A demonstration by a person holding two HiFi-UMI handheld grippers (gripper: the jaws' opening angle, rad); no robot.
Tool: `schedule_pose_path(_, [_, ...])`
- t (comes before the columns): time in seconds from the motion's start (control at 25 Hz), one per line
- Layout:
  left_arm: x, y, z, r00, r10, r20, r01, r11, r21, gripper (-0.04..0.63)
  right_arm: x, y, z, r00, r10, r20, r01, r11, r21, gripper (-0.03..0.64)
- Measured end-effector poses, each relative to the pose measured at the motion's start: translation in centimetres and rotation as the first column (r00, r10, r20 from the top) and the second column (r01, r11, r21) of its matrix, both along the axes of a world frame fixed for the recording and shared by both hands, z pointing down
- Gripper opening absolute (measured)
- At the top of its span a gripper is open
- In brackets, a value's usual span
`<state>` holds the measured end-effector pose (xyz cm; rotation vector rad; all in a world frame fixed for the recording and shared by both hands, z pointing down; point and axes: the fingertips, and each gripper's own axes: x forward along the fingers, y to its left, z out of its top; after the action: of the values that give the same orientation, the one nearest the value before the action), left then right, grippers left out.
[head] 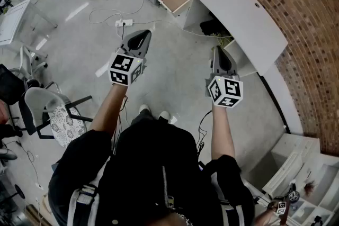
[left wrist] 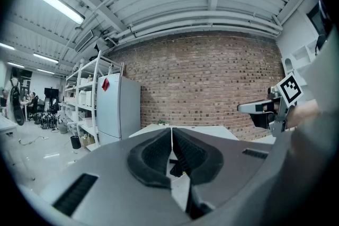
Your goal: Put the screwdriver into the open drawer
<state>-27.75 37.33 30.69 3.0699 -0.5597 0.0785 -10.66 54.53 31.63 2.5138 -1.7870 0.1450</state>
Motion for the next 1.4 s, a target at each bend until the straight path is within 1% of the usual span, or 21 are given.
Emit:
schedule_pose_path(0.32, [-1.0, 1.4, 1.3, 1.000, 0.001, 0.010, -0.001, 1.000, -0.007, 0.028, -0.4, 1.3, 1.5, 0.999, 0.018, 0.033, -0.018, 1.000, -0.002, 0.000])
schedule_pose_path(0.56, [-0.7, 2.2, 0.7, 1.000, -0.006, -0.006, 0.006, 1.000, 0.003, 0.028, 0.0, 2.2, 0.7, 1.000, 0.018, 0.024, -0.018, 1.000, 0.024, 0.000])
schedule_pose_path(0.72, [-0.6, 3.0, 1.1, 1.000, -0.006, 0.003, 0.006, 1.000, 0.007, 0.028, 0.1, 2.9, 0.8, 1.000, 0.013, 0.027, -0.014, 0.999, 0.033, 0.000])
schedule_pose_path(0.8, [-0.5, 3.3, 1.3, 1.000, -0.005, 0.006, 0.005, 1.000, 0.003, 0.028, 0.0, 3.1, 0.9, 1.000, 0.006, 0.024, -0.007, 0.999, 0.031, 0.034])
schedule_pose_path(0.84, [-0.4, 3.4, 1.4, 1.000, -0.005, 0.007, 0.005, 1.000, 0.001, 0.028, 0.0, 3.2, 0.9, 1.000, 0.001, 0.023, -0.002, 1.000, 0.031, 0.072])
schedule_pose_path(1.0, [0.0, 4.1, 1.5, 1.000, 0.005, 0.015, -0.005, 1.000, -0.002, 0.028, -0.1, 3.5, 0.9, 1.000, -0.015, 0.027, 0.015, 0.999, 0.035, 0.083])
schedule_pose_path(1.08, [0.1, 4.3, 1.4, 1.000, 0.007, 0.016, -0.007, 1.000, -0.002, 0.028, 0.1, 3.6, 0.9, 1.000, -0.009, 0.019, 0.008, 0.999, 0.033, 0.144])
schedule_pose_path(1.16, [0.2, 4.4, 1.3, 1.000, 0.002, 0.016, -0.002, 1.000, -0.004, 0.028, 0.5, 3.6, 1.0, 1.000, 0.003, 0.016, -0.003, 1.000, 0.031, 0.229])
schedule_pose_path(1.2, [0.1, 4.4, 1.4, 1.000, -0.001, 0.018, 0.001, 1.000, -0.005, 0.028, 0.6, 3.6, 1.2, 1.000, 0.004, 0.019, -0.004, 1.000, 0.030, 0.249])
schedule_pose_path(1.4, [-0.5, 3.6, 2.5, 0.999, -0.023, 0.030, 0.024, 0.999, -0.028, 0.028, 0.2, 2.7, 2.6, 0.999, -0.012, 0.032, 0.012, 1.000, 0.009, 0.265])
